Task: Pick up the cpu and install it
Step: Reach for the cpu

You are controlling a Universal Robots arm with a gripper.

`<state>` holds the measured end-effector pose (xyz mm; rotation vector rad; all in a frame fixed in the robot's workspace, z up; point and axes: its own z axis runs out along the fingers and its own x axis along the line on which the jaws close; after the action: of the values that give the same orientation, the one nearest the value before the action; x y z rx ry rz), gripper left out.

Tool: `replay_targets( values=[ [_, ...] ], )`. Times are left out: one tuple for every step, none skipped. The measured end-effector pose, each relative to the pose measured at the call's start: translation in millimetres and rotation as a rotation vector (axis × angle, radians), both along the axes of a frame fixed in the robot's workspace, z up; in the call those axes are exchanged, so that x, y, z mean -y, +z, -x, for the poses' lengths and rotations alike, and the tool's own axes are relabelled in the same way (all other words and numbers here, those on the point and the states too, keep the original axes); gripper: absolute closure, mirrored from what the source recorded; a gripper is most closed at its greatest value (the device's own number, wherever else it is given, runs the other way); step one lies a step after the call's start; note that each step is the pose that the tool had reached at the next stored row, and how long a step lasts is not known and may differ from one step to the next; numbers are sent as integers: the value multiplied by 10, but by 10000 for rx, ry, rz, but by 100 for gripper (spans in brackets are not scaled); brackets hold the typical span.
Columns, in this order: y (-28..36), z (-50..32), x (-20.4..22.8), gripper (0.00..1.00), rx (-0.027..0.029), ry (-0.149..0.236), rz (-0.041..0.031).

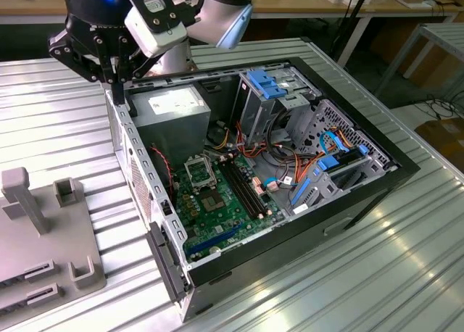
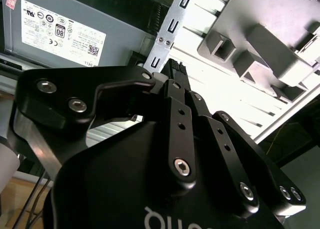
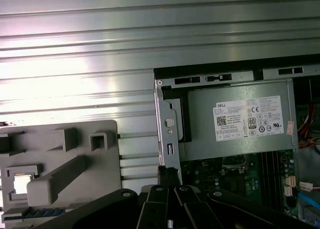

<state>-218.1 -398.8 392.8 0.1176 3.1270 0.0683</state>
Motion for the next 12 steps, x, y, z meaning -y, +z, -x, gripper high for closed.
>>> replay_targets(
  values=[
    [0,5,0,89,0,0,-1],
    [0,9,0,89,0,0,-1],
    [0,14,0,89,0,0,-1],
    [0,18,0,89,-1,-1,0],
    [0,23,0,89,0,0,-1],
    [0,27,0,89,-1,0,0],
    [0,32,0,89,0,0,0],
    [0,35,0,89,0,0,0],
    [0,46,0,89,-1,0,-1],
    [0,50,0,89,0,0,-1],
    [0,55,0,89,0,-1,0],
    [0,61,0,89,0,1,-1]
  ],
)
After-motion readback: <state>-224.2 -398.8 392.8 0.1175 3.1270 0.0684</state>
